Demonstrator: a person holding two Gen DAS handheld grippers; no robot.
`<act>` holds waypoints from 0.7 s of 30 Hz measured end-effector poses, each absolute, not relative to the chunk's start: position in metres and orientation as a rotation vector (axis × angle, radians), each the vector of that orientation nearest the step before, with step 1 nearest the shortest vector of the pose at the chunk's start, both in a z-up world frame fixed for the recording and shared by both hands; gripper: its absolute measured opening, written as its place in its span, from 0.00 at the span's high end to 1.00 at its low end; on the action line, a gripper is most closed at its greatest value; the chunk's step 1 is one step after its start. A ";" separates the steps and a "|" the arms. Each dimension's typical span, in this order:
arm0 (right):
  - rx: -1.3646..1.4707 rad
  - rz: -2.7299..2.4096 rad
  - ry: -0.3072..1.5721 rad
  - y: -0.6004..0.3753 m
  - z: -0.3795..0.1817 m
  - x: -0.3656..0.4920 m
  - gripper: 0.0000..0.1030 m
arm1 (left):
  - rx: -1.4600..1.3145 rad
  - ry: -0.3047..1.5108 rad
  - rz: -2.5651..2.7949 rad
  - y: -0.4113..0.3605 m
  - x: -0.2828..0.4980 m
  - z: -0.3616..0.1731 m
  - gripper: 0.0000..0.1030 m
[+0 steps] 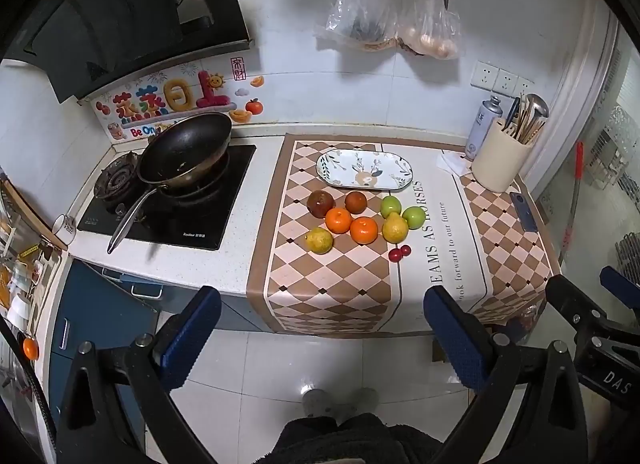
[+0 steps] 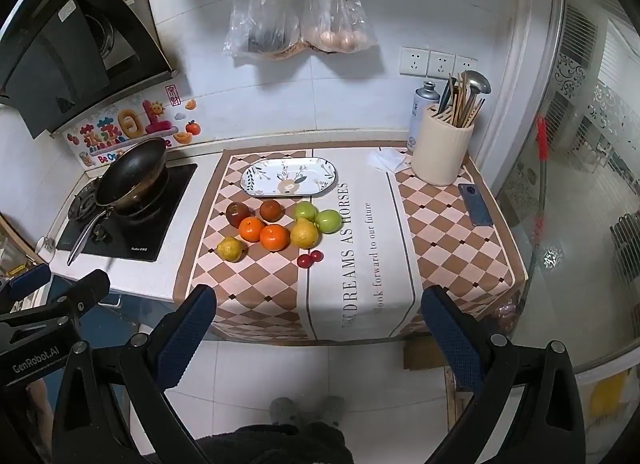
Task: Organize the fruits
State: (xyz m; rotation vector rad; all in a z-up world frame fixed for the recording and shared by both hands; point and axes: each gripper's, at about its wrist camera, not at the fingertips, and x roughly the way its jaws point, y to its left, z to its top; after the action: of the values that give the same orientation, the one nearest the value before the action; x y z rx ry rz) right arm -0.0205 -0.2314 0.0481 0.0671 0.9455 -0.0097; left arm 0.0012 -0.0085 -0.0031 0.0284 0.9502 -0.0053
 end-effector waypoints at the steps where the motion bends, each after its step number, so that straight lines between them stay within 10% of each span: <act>1: 0.065 -0.011 0.946 -0.231 0.048 -0.020 0.00 | 0.023 0.951 -0.005 -0.006 0.001 -0.001 0.00; 21: 0.070 -0.009 0.942 -0.227 0.051 -0.024 0.00 | 0.019 0.946 -0.004 -0.003 -0.001 0.004 0.00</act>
State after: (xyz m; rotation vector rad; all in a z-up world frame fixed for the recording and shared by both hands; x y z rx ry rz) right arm -0.0241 -0.2272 0.0513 0.0699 0.9416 -0.0086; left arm -0.0008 -0.0033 0.0044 0.0193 0.9461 -0.0044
